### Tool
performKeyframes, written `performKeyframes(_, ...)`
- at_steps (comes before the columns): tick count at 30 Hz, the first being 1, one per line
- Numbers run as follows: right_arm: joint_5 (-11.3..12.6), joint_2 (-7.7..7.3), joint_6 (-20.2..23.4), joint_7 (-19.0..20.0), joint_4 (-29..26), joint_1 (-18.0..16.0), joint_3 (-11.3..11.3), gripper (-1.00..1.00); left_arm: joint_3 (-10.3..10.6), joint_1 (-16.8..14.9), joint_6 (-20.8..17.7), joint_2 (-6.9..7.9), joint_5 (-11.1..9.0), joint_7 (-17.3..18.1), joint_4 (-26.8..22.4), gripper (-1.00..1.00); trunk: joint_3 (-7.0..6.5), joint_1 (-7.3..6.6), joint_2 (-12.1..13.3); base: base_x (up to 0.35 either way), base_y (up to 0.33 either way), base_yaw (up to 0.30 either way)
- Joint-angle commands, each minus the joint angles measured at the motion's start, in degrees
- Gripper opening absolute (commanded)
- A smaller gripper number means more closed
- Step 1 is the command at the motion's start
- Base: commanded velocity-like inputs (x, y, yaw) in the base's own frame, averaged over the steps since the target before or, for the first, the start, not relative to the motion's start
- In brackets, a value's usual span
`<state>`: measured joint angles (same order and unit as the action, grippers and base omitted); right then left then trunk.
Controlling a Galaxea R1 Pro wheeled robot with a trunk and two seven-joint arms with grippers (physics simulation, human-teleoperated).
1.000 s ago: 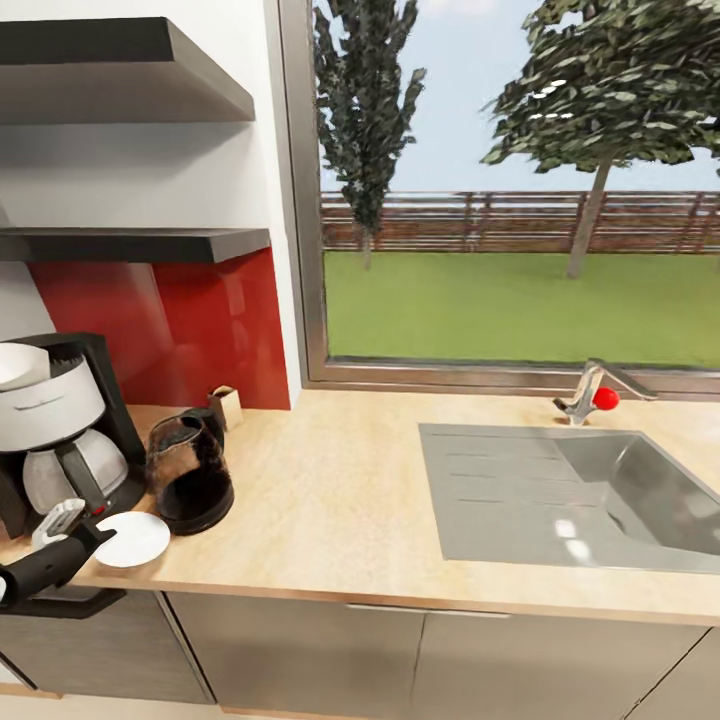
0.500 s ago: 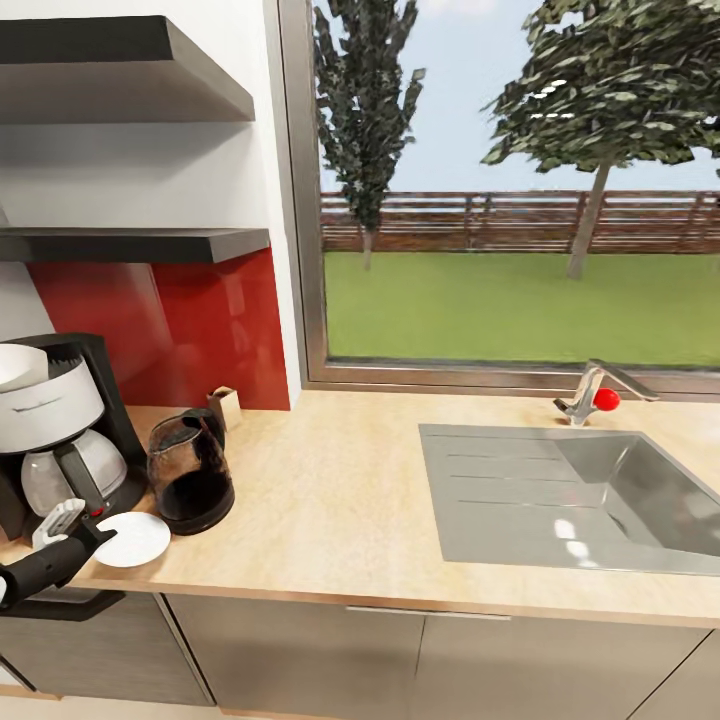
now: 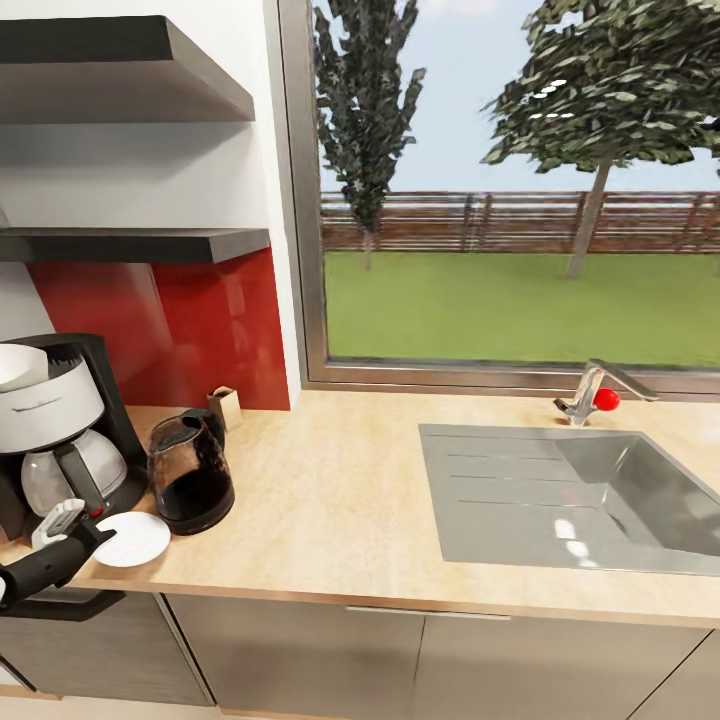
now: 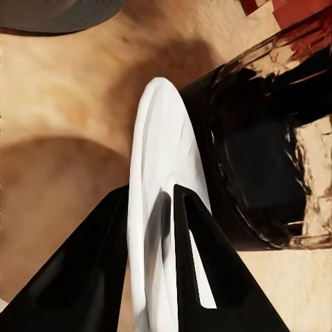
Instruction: Set up a coffee station on the kitchen countertop: keep the coffee maker on the countertop, move the bottle of coffee from the kitchen shelf to the counter next to the coffee maker, place a paper coffee filter on top of the coffee maker, put the saucer next to the coffee maker with the coffee cup on the saucer, and place the electric kettle next to the coffee maker.
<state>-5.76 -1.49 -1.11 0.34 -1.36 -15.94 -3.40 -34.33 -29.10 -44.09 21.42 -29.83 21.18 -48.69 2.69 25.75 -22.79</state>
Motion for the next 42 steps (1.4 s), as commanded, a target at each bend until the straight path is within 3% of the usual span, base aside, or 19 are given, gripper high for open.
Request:
performKeyframes(1, -0.39, -0.03, -0.12, 0.04, 0.04, -0.05, -0.29, 1.00, -0.19, -0.08, -0.39, 0.00, 0.03, 0.09, -0.03, -1.00, 0.13, 0.04, -0.13, 0.000, 0.000, 0.000)
performKeyframes(42, -0.39, 0.00, -0.12, 0.05, 0.04, -0.05, -0.29, 1.00, -0.12, -0.08, -0.39, 0.03, 0.03, 0.09, -0.09, -1.00, 0.13, 0.04, -0.13, 0.000, 0.000, 0.000)
